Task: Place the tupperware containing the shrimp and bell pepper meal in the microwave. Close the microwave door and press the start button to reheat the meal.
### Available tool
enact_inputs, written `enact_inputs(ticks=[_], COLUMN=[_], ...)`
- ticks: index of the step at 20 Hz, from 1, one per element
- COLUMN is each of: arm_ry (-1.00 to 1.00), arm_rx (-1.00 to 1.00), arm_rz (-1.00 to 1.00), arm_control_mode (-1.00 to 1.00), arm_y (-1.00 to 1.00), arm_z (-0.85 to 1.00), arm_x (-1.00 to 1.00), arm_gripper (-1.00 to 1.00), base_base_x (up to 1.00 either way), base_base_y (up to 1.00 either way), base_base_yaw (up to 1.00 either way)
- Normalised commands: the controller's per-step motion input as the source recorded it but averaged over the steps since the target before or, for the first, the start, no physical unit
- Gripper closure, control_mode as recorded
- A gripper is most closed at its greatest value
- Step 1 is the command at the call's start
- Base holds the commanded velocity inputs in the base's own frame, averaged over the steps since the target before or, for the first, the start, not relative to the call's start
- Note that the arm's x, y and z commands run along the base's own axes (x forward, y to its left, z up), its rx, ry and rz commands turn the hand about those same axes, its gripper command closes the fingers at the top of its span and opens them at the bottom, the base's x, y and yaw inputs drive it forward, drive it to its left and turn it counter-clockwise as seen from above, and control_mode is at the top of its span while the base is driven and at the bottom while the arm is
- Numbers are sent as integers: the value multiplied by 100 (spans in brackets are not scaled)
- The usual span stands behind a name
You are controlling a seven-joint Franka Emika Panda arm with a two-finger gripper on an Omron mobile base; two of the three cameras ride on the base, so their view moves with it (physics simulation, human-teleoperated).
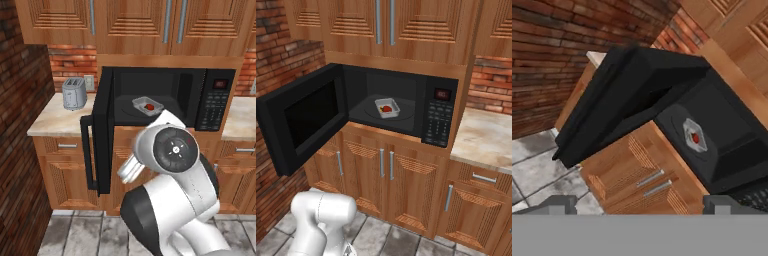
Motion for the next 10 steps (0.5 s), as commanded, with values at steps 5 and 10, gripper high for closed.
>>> enact_inputs(ticks=[5, 10], arm_ry=[0, 0], arm_rx=[-17, -13], arm_rz=[0, 0], arm_control_mode=[-100, -100], arm_y=[71, 48], arm_z=[-6, -22], arm_x=[11, 45], arm_gripper=[-100, -100], base_base_x=[0, 0], base_base_y=[0, 0], base_base_yaw=[0, 0])
